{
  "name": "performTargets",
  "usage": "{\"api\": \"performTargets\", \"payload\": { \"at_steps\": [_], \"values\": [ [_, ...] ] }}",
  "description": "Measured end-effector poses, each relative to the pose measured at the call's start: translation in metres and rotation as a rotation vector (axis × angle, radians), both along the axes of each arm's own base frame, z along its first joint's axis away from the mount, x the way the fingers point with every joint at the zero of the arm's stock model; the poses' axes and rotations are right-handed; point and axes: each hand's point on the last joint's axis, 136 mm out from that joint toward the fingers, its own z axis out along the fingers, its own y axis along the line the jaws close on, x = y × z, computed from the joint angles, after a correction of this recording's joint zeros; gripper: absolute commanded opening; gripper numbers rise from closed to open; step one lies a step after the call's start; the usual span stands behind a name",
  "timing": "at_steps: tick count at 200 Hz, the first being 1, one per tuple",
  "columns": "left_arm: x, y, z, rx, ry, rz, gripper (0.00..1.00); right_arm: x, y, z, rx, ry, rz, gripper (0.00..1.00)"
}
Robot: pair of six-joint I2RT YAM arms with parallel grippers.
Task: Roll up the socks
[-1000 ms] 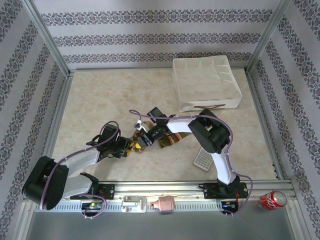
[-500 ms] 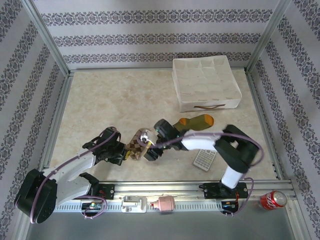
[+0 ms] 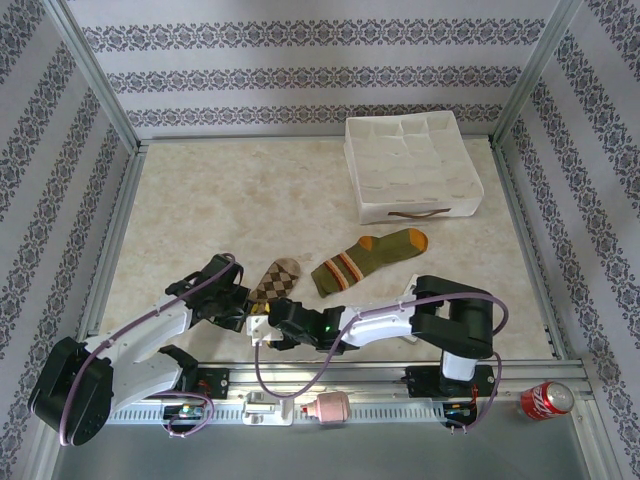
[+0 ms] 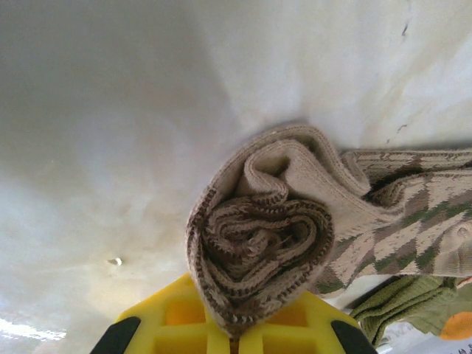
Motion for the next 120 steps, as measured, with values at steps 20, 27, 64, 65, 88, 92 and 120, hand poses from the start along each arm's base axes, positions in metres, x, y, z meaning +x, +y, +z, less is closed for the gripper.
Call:
{"api": "performTargets", "payload": {
  "at_steps": [20, 27, 64, 65, 88, 92, 120],
  "values": [
    [0.0, 0.0, 0.0, 0.0, 0.0, 0.0, 0.0, 0.008, 0.003, -0.005, -0.024, -0.047, -0.008, 0.49],
    [0.0, 0.0, 0.0, 0.0, 0.0, 0.0, 0.0, 0.01, 0.004, -0.006, -0.03, -0.059, -0.009, 0.45],
    [0.001, 0.002, 0.0, 0.011, -0.007, 0.006, 0.0, 0.016, 0.01, -0.012, -0.051, -0.084, -0.015, 0.16],
    [0.001, 0.002, 0.001, 0.011, -0.008, 0.006, 0.0, 0.016, 0.01, -0.012, -0.051, -0.083, -0.017, 0.15],
    [0.002, 0.008, 0.003, 0.033, -0.028, 0.018, 0.16, 0.017, 0.013, -0.01, -0.037, -0.071, -0.036, 0.0],
    [0.002, 0.009, 0.003, 0.037, -0.032, 0.017, 0.21, 0.017, 0.013, -0.01, -0.034, -0.066, -0.036, 0.0],
    [-0.002, 0.015, 0.007, 0.06, -0.049, 0.015, 0.53, 0.016, 0.014, -0.01, 0.003, 0.006, -0.043, 0.0]
  ]
}}
